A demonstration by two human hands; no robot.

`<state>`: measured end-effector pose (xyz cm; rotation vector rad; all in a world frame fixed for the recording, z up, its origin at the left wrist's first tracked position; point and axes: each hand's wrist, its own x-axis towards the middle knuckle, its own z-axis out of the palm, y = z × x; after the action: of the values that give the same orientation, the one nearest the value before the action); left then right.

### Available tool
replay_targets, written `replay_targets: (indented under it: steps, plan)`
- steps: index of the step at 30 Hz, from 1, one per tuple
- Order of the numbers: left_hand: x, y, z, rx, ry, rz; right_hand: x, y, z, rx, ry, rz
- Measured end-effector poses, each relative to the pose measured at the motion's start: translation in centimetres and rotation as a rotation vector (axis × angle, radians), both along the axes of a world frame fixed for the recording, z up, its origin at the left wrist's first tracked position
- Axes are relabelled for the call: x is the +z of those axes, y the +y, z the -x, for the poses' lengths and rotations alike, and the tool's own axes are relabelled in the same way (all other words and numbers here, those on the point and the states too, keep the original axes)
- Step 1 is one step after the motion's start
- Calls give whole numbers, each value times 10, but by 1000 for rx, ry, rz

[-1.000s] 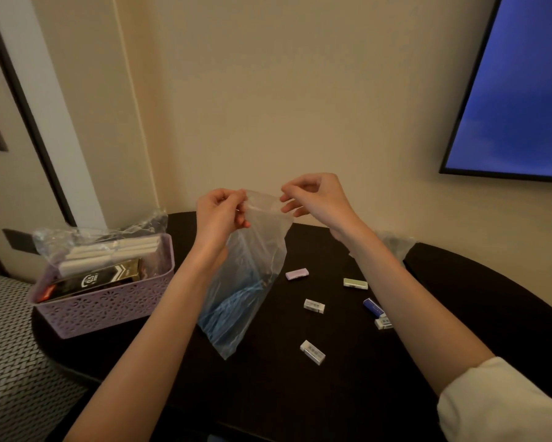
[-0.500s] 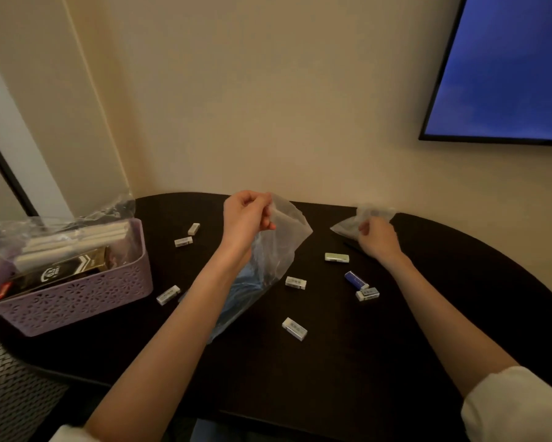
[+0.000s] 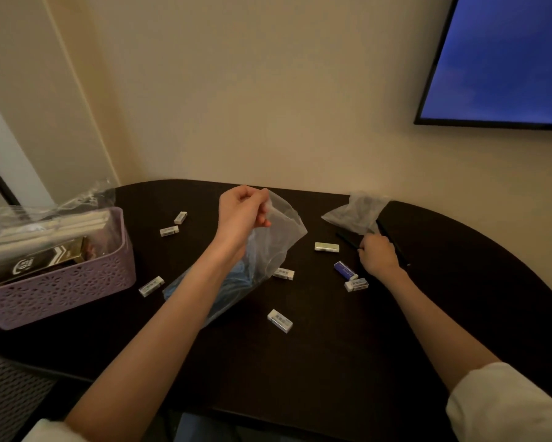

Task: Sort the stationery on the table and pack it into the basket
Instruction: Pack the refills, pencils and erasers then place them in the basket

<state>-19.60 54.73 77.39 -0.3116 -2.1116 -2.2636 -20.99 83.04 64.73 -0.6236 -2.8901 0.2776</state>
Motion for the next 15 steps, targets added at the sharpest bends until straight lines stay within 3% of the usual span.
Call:
replay_targets:
  steps: [5,10,15]
  plan:
    - [-4,2,1,-2,-12,20,-5,10,-2,30,-12,16]
    - [-6,6,1,-4,-14,37,9,33,-6,-288,248,269]
    - [-8,8,1,-7,-16,40,12,63,6,-346,96,382]
